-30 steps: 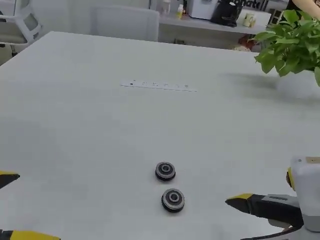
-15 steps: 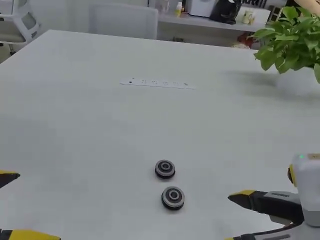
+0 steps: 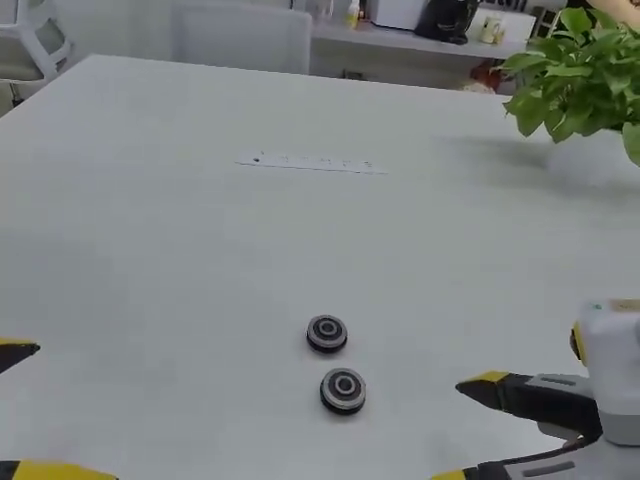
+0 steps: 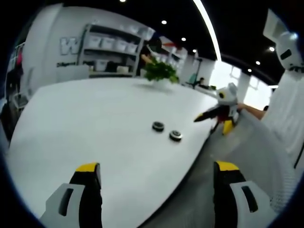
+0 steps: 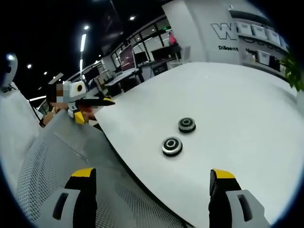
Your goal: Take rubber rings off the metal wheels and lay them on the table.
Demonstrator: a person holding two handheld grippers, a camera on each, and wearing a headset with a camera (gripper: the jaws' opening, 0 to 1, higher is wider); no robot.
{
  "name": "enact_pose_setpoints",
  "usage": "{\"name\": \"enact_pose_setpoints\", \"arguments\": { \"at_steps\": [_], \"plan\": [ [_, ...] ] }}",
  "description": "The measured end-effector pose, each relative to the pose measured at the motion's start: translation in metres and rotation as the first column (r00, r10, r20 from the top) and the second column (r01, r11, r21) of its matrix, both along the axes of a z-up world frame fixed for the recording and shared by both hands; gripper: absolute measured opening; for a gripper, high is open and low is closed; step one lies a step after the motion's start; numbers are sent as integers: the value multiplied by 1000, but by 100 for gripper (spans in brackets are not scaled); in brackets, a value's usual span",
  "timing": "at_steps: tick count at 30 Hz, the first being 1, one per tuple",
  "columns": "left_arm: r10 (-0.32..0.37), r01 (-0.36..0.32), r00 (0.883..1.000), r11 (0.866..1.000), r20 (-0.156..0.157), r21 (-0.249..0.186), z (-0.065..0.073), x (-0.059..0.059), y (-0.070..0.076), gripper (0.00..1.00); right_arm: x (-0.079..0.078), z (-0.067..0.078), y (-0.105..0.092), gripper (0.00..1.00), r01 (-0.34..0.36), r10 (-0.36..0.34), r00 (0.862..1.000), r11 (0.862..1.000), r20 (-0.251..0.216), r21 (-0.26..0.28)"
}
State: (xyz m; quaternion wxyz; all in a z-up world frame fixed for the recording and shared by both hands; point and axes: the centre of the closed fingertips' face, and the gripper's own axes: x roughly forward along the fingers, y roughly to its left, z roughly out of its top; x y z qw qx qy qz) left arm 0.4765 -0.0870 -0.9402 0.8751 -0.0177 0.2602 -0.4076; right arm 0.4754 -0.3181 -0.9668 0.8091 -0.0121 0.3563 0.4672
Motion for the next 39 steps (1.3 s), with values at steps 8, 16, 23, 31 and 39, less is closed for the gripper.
{"name": "enact_pose_setpoints", "arguments": {
  "at_steps": [8,16,23,31,39],
  "plan": [
    [-64,63,998,996,13,59,0,-4,-3,100,3,5,-4,99,-12,12,999,1000,43,-18],
    [-92,85,992,993,84,79,23,11,-5,100,15,21,-11,96,4,-4,996,1000,86,-8],
    [-133,120,979,989,157,88,51,24,-13,100,33,48,-7,94,0,1,987,1000,160,-4],
    [-221,195,948,972,229,129,78,39,-31,100,49,75,8,90,-47,47,972,999,231,-8],
    [-321,278,899,944,297,179,106,60,-57,100,64,91,25,88,-104,106,954,994,279,-22]
  ]
}}
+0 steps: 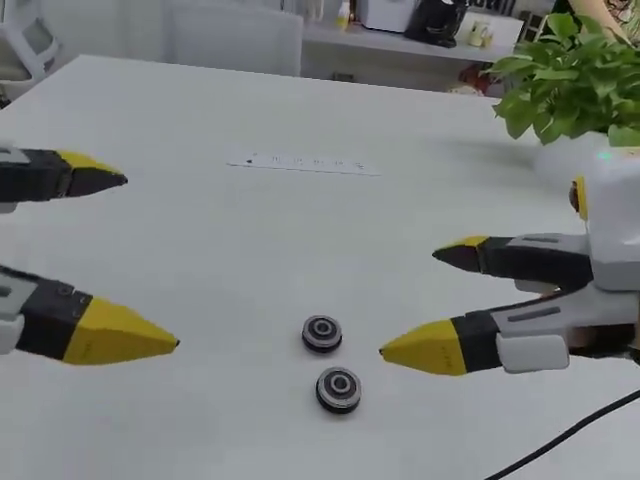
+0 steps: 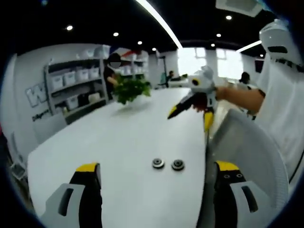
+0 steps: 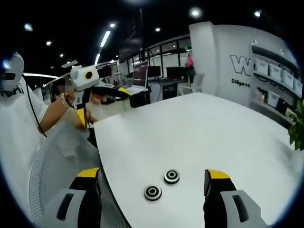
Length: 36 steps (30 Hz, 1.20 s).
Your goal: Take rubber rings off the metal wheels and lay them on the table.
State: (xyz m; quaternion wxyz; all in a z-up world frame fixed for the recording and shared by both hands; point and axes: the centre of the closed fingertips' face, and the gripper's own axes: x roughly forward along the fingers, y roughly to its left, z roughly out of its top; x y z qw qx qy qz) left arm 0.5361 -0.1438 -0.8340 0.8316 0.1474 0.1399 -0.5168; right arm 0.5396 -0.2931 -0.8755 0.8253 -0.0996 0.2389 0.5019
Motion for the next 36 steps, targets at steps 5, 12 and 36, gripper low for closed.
{"name": "enact_pose_setpoints", "arguments": {
  "at_steps": [5,12,36],
  "plan": [
    [-66,66,997,998,35,11,12,11,-23,100,10,4,12,84,-44,44,998,999,33,-18],
    [-154,154,987,988,53,-6,12,22,-66,97,25,-5,21,76,-72,75,995,997,67,-40],
    [-132,137,990,983,50,-121,-89,31,-131,54,2,-117,14,59,-135,118,977,987,-177,-86]
  ]
}}
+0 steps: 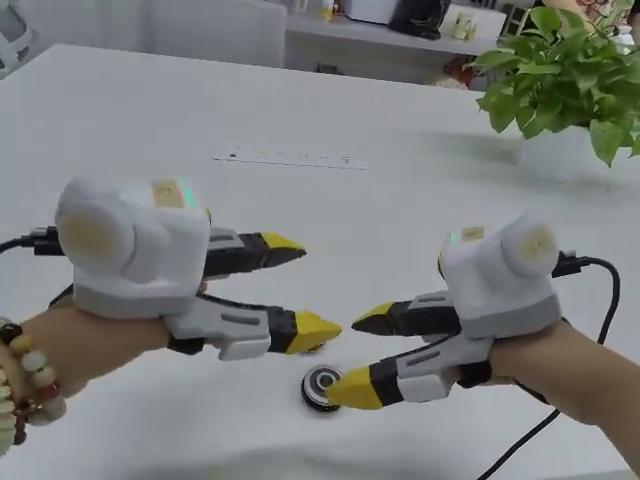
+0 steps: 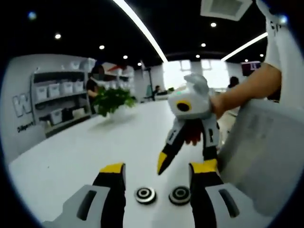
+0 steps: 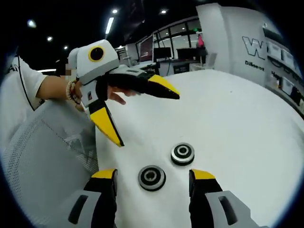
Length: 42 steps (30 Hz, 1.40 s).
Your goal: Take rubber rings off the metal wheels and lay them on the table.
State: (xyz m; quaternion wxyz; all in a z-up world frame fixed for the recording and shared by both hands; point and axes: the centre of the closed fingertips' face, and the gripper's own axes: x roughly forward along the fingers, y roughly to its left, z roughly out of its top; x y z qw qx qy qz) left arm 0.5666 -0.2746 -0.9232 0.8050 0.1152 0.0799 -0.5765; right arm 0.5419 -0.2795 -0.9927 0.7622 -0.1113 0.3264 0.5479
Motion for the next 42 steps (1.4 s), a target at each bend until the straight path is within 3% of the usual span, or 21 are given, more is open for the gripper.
{"name": "enact_pose_setpoints", "arguments": {
  "at_steps": [3,6,7,9,11,16,17,19,20,24,25,27,31,33,39,42],
  "plan": [
    [-44,44,999,997,0,57,-17,-9,-6,50,-4,-13,-7,55,-8,7,1000,999,-28,-50],
    [-60,62,998,995,-30,81,-31,-15,-10,44,-4,-13,-6,55,-5,3,999,999,-32,-45],
    [-84,88,996,989,-36,118,-41,-20,-11,43,-5,-14,-6,54,-14,13,1000,999,-25,-50],
    [-94,97,995,981,-25,169,-53,-23,-10,42,-8,-14,-6,49,-41,40,999,997,-9,-59],
    [-87,92,996,979,-37,182,-60,-23,-11,41,-10,-16,-5,45,-52,52,999,997,-10,-60],
    [-88,97,995,978,-55,182,-64,-25,-14,31,-10,-18,-7,40,-69,70,998,995,5,-74],
    [-84,90,996,975,-37,201,-66,-24,-13,28,-10,-18,-6,38,-72,73,997,995,8,-70],
    [-76,82,996,976,-38,203,-67,-22,-13,23,-11,-18,-5,37,-77,78,997,995,8,-68],
    [-68,80,996,977,-65,199,-70,-23,-13,24,-11,-18,-6,37,-80,81,997,994,9,-72],
    [-71,82,996,973,-56,217,-73,-23,-12,22,-11,-19,-6,35,-89,91,996,993,17,-82],
    [-70,82,996,971,-62,223,-75,-23,-11,20,-11,-19,-6,34,-90,92,996,992,17,-82],
    [-63,84,993,973,-101,215,-77,-24,-11,19,-11,-20,-6,33,-93,95,995,992,20,-84],
    [-55,76,993,973,-103,217,-78,-22,-10,18,-11,-21,-6,32,-95,97,995,992,21,-86],
    [-57,84,990,973,-131,216,-80,-25,-10,16,-12,-22,-5,32,-97,99,995,991,19,-91],
    [-55,82,991,972,-125,220,-80,-25,-10,14,-11,-21,0,30,-101,103,994,992,25,-78],
    [-58,85,990,971,-126,225,-80,-26,-8,14,-9,-21,3,30,-107,112,992,990,51,-93]
  ]
}}
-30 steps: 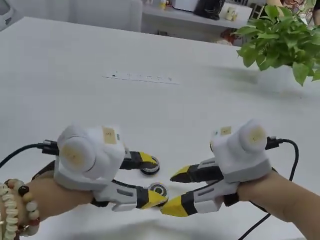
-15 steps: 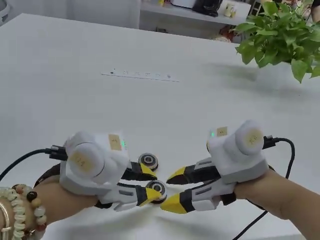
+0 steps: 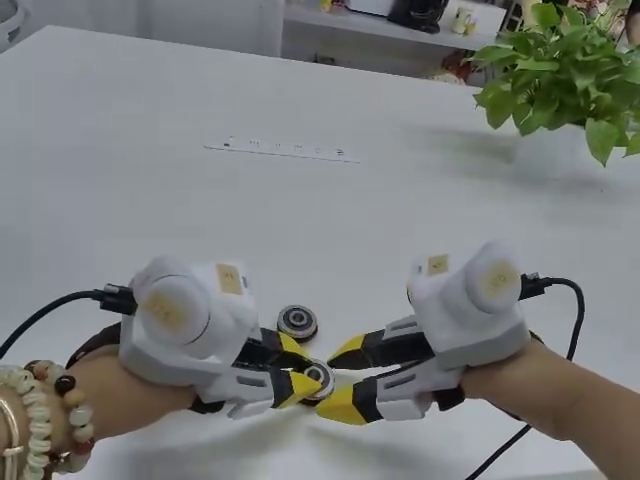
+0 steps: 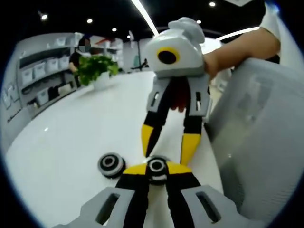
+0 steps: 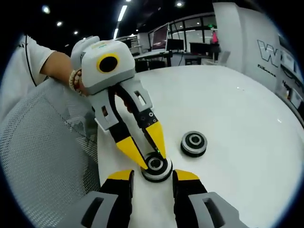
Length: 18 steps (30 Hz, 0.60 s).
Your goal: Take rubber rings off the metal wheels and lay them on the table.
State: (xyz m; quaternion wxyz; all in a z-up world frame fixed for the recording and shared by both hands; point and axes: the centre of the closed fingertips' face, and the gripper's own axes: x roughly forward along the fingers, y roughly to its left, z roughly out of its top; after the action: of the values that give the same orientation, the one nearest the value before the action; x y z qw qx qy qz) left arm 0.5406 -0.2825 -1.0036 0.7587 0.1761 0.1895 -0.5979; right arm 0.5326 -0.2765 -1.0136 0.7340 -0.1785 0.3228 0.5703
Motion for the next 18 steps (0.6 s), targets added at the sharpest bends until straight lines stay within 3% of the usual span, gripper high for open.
{"name": "enact_pose_setpoints", "arguments": {
  "at_steps": [18],
  "plan": [
    [-31,31,1000,999,2,10,0,-3,13,14,0,-6,9,21,-32,33,999,999,31,-11]
  ]
}}
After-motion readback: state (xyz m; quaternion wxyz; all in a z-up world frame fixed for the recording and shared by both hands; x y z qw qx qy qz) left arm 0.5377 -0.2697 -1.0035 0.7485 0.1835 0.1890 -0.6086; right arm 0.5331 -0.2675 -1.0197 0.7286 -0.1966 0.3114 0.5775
